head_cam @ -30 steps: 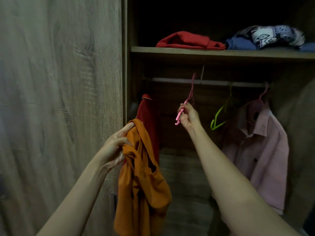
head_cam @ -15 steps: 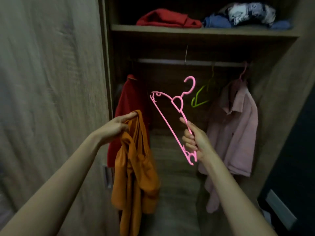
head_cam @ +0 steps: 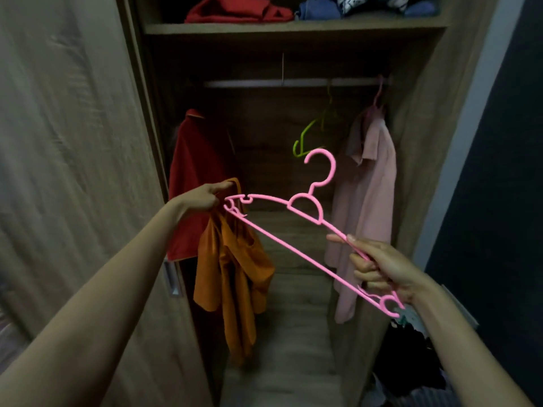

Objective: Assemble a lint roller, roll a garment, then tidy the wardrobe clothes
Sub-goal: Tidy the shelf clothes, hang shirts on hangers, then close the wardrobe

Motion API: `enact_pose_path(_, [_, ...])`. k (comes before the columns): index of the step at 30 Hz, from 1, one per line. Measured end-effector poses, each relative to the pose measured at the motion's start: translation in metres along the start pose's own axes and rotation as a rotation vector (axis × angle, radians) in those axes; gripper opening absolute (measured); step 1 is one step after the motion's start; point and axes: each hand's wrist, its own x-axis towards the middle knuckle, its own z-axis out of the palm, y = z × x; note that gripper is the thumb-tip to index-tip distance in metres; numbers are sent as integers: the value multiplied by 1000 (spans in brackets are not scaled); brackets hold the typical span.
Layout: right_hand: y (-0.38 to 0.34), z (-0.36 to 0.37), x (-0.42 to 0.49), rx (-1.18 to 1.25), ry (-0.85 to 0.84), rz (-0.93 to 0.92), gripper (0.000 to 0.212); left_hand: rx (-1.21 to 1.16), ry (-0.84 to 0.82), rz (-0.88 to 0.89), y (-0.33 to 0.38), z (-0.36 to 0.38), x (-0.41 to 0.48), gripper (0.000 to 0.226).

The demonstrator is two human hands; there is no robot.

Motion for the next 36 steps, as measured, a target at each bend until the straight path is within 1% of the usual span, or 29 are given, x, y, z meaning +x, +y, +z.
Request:
enact_pose_path(3, [5, 2, 5, -58, -12, 4, 32, 115, -51, 72, 28, 15, -3, 74])
enact_pose_path(5, [7, 6, 12, -73, -17, 3, 32, 161, -80, 155, 54, 28, -10, 73])
enact_pose_path(9, [6, 5, 18, 47, -63, -29, 34, 229, -82, 342, 93, 46, -27, 79])
enact_pose_path(12, [3, -7, 15, 157, -119, -66, 38, 339, -31, 436, 104, 43, -35, 73])
enact_pose_path(13, [2, -13, 15, 180, -146, -84, 41, 424, 11, 487, 106, 41, -37, 67])
enact_pose_path(14, [0, -18, 14, 179, -167, -104, 45, 545, 91, 556, 108, 37, -39, 58])
enact_pose_path(16, [-5, -25, 11, 81, -155, -162, 47, 759, 264, 691, 108, 33, -37, 38])
enact_pose_path(17, [-7, -27, 9, 13, -129, -196, 45, 795, 288, 725, 108, 31, -35, 37])
enact_pose_path(19, [-16, -26, 8, -120, -42, -274, 34, 715, 239, 742, 109, 29, -31, 32])
enact_pose_path(20, [-20, -26, 10, -219, 40, -356, 27, 668, 221, 739, 109, 30, -29, 30])
enact_pose_path(21, [-24, -25, 13, -379, 174, -482, 21, 631, 226, 732, 108, 30, -28, 30])
enact_pose_path(22, [-27, -25, 16, -597, 371, -650, 16, 609, 253, 734, 107, 31, -26, 31])
enact_pose_path(23, [-28, -26, 21, -810, 588, -838, 15, 579, 278, 727, 106, 33, -25, 29])
enact_pose_path(24, [-24, -23, 25, -950, 770, -1011, 17, 551, 294, 718, 104, 35, -24, 25])
enact_pose_path(25, [-18, -13, 26, -1016, 883, -1169, 17, 529, 309, 711, 104, 37, -23, 22])
enact_pose_path(26, [-9, -1, 27, -1051, 886, -1312, 15, 509, 326, 719, 104, 38, -23, 19])
enact_pose_path(27, [3, 12, 31, -1100, 799, -1426, 15, 496, 344, 729, 104, 38, -23, 18])
enact_pose_path(28, [14, 24, 35, -1165, 664, -1463, 18, 487, 359, 737, 106, 37, -24, 17])
enact_pose_path(29, [25, 34, 41, -1242, 521, -1382, 25, 474, 372, 742, 107, 36, -24, 17])
enact_pose_path(30, [33, 41, 49, -1305, 386, -1186, 35, 459, 379, 744, 108, 34, -26, 17])
enact_pose_path(32, [43, 40, 68, -1412, 171, -693, 55, 432, 388, 755, 109, 29, -30, 18])
enact_pose_path(33, [47, 34, 78, -1497, 91, -538, 58, 419, 395, 762, 108, 25, -32, 20])
enact_pose_path(34, [51, 25, 84, -1589, 32, -462, 57, 412, 404, 764, 105, 19, -34, 21])
enact_pose_path(35, [53, 15, 88, -1657, 6, -449, 53, 409, 417, 760, 101, 14, -36, 22])
enact_pose_path(36, [54, 6, 90, -1687, 9, -489, 47, 411, 427, 742, 95, 8, -38, 21])
